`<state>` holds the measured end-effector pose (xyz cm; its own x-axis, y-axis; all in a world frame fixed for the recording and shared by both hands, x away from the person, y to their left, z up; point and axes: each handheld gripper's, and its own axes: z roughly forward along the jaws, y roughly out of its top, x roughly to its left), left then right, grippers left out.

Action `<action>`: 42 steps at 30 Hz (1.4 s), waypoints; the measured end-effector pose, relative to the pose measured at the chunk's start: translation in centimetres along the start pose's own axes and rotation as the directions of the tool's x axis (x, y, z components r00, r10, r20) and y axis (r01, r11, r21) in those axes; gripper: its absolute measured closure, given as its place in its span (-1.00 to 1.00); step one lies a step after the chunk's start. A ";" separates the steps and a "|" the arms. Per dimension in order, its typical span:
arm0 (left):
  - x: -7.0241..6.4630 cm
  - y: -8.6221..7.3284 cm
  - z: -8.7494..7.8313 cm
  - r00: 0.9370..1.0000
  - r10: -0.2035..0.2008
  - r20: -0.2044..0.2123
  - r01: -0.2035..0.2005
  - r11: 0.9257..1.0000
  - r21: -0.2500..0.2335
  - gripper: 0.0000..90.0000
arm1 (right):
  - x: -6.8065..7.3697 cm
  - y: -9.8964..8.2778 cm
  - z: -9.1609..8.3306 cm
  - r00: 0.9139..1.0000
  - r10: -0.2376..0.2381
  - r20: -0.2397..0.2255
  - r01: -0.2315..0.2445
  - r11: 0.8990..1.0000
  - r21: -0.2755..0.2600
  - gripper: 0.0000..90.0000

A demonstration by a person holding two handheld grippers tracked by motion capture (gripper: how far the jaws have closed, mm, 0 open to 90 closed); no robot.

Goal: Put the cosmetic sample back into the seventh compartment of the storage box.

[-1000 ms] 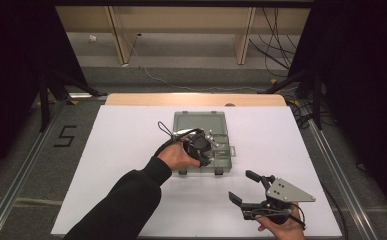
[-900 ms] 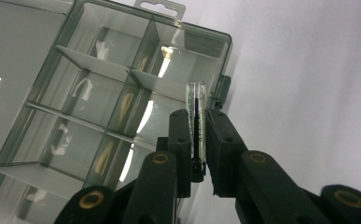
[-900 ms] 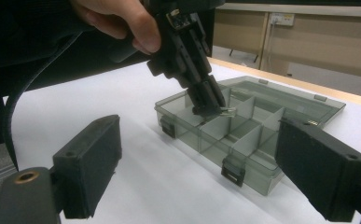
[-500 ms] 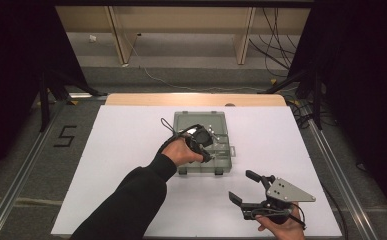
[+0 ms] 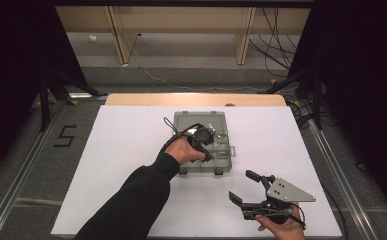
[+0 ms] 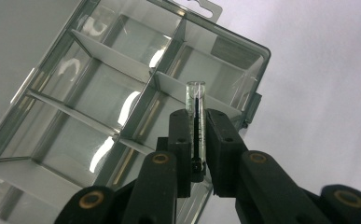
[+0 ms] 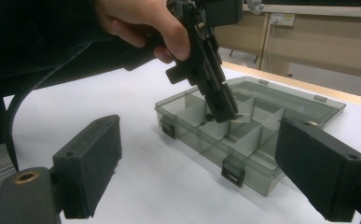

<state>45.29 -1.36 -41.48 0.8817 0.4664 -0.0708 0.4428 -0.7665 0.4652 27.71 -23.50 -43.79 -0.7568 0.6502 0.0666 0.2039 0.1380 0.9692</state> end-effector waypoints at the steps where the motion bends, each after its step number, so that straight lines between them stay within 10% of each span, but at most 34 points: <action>1: 0.0 0.0 0.1 1.000 -0.003 -0.001 0.003 1.000 -0.005 0.79 | -0.1 0.0 0.1 1.000 -0.011 0.004 0.012 1.000 -0.006 -0.65; 23: 0.7 0.2 1.2 0.999 -0.040 0.003 0.040 0.999 0.018 0.74 | 0.0 0.1 -0.2 1.000 -0.010 0.005 0.010 1.000 0.023 -0.65; 42: -0.4 0.4 -0.2 0.999 -0.039 0.015 0.040 0.998 -0.055 -0.09 | -0.2 0.0 0.0 0.999 -0.035 0.007 0.035 0.999 -0.012 -0.65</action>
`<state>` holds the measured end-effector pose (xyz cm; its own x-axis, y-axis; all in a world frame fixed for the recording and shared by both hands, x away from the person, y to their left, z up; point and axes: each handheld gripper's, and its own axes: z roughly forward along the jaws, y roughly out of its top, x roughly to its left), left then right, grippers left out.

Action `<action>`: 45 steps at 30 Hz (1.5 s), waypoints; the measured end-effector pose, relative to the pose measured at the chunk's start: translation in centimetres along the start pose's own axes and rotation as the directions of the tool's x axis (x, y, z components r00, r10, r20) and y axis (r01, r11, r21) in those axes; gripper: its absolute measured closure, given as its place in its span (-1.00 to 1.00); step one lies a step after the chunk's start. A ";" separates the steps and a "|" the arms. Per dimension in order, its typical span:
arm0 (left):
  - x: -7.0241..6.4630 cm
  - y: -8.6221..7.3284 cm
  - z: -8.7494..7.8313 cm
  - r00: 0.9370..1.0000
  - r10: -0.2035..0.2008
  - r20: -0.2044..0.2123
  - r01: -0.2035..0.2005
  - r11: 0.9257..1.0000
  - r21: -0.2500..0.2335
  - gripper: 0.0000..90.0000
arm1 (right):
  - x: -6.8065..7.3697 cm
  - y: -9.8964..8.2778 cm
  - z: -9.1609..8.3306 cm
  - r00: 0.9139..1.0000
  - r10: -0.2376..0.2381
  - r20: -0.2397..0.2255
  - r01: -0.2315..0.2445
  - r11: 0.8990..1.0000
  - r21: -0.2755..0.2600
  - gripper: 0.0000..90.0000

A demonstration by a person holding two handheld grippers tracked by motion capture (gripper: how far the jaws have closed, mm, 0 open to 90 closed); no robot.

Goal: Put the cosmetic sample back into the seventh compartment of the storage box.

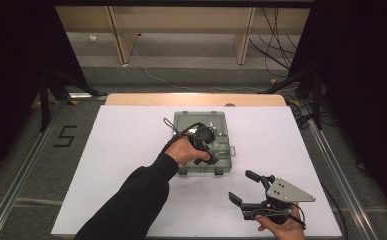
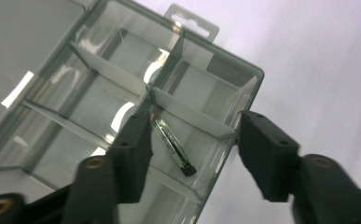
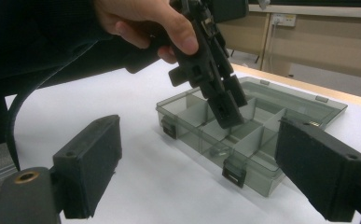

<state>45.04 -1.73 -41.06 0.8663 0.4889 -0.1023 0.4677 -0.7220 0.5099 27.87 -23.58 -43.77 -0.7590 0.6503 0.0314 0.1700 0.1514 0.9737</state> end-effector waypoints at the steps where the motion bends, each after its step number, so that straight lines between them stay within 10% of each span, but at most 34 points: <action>1: -0.1 0.0 -0.1 1.000 -0.007 0.002 0.007 1.000 -0.009 -0.15 | 0.1 0.0 -0.1 1.000 0.022 -0.006 -0.022 1.000 0.020 -0.65; 4: -0.2 0.1 -0.4 0.999 0.044 -0.019 -0.044 0.999 -0.023 -0.31 | 0.2 0.0 -0.1 0.999 0.031 -0.007 -0.031 0.999 0.016 -0.65; 29: -1.2 -2.0 -2.4 0.996 0.078 -0.036 -0.084 0.977 -0.196 -0.47 | 0.2 0.0 -0.1 0.999 0.032 -0.006 -0.032 0.999 0.016 -0.65; 45: -0.9 -4.2 -3.3 1.000 0.015 -0.026 -0.024 0.923 -0.384 -0.52 | 0.0 0.0 0.0 1.000 0.001 0.003 -0.001 1.000 -0.001 -0.65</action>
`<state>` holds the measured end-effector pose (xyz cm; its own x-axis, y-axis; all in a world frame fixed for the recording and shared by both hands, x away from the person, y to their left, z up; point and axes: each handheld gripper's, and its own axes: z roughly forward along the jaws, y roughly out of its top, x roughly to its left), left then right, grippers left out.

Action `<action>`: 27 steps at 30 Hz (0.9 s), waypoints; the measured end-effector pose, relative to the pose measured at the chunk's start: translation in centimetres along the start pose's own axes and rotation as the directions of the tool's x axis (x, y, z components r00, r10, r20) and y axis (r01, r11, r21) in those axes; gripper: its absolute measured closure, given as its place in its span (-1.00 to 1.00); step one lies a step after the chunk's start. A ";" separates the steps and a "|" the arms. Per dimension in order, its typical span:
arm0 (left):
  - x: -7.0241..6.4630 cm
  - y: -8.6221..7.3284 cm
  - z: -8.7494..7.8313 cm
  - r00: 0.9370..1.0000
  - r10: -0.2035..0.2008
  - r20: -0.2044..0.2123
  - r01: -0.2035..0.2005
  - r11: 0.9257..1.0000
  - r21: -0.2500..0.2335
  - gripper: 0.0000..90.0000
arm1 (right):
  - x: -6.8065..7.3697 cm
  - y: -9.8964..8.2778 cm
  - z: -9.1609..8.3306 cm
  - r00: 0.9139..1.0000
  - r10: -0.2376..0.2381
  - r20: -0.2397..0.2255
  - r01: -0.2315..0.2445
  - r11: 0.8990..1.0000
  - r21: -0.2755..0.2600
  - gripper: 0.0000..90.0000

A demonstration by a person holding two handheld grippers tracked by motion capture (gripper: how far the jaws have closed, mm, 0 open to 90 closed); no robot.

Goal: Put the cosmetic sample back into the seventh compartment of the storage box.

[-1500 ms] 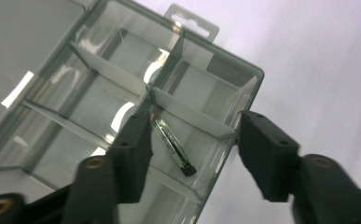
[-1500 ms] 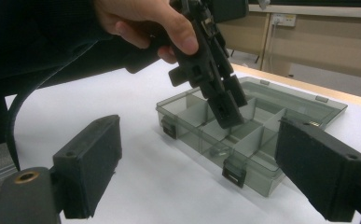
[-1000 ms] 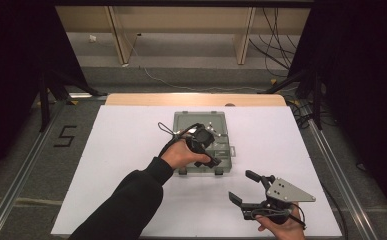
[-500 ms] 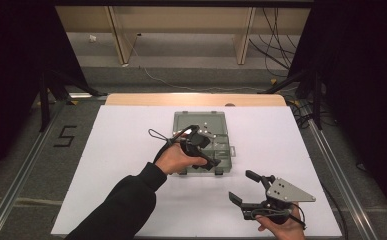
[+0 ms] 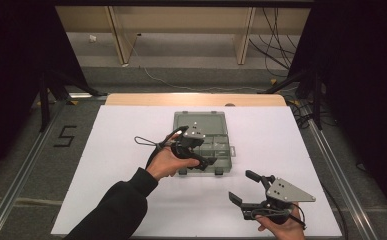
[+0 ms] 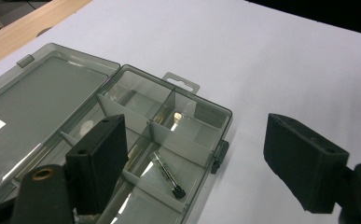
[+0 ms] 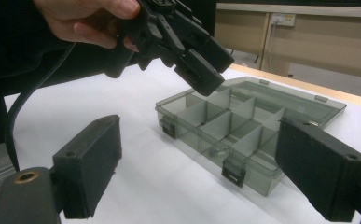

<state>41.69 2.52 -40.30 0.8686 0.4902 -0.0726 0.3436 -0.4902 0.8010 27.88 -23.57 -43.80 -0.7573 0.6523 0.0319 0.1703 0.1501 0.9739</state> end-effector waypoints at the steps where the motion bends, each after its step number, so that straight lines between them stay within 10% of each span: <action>1: 0.0 -0.1 0.0 1.000 0.005 0.007 -0.005 1.000 -0.011 -0.52 | 0.0 0.0 -0.1 1.000 -0.002 -0.003 0.002 1.000 0.008 -0.65; 27: -0.3 -4.0 -3.7 1.000 -0.023 -0.005 0.022 0.974 -0.226 -0.58 | 0.2 0.1 -0.2 1.000 0.017 0.000 -0.017 1.000 0.025 -0.65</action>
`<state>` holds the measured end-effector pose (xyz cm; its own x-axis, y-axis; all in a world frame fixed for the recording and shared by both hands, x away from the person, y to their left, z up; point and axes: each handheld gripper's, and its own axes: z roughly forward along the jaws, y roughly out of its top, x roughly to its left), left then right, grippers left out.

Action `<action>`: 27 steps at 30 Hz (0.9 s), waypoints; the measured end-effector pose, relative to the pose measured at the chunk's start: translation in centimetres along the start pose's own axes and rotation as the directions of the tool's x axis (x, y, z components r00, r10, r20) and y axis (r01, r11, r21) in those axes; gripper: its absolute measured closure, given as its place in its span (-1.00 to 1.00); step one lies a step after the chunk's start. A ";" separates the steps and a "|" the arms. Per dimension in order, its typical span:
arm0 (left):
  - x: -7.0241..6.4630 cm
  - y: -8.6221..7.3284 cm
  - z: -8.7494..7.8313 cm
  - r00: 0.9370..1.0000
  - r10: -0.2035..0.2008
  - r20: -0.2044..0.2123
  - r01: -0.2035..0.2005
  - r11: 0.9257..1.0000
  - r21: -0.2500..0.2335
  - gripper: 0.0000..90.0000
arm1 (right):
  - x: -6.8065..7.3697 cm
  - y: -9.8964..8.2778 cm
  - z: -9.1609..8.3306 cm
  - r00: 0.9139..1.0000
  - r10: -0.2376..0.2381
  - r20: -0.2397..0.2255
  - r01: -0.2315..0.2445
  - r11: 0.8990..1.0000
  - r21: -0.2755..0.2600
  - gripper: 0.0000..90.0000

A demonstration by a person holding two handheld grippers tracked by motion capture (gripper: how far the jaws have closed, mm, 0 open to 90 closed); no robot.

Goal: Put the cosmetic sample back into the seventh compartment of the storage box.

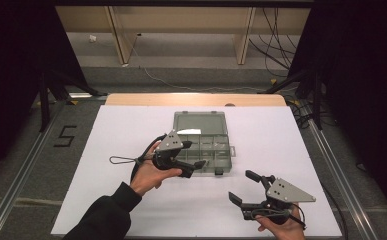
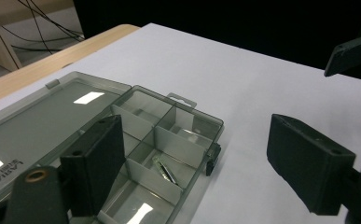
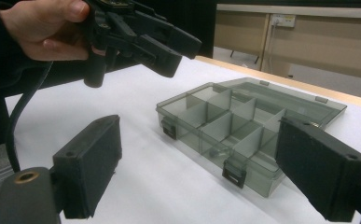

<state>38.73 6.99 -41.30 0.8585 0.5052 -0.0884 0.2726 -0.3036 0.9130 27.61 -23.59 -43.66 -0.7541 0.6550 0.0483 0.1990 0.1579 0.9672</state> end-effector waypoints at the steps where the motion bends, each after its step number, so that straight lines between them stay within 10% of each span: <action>1: 0.1 -0.1 -0.2 1.000 0.009 0.006 -0.009 1.000 -0.004 -0.58 | 0.0 0.0 0.0 1.000 0.000 -0.002 0.000 1.000 -0.003 -0.65; 27: -0.2 -3.5 -4.8 1.000 0.017 -0.026 -0.020 0.991 -0.133 -0.58 | 0.1 0.0 0.1 1.000 0.005 -0.011 -0.005 1.000 -0.010 -0.65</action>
<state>35.52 11.85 -42.52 0.8514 0.5208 -0.0629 0.1954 -0.2036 0.9594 27.58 -23.47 -43.65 -0.7598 0.6478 0.0554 0.1964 0.1474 0.9694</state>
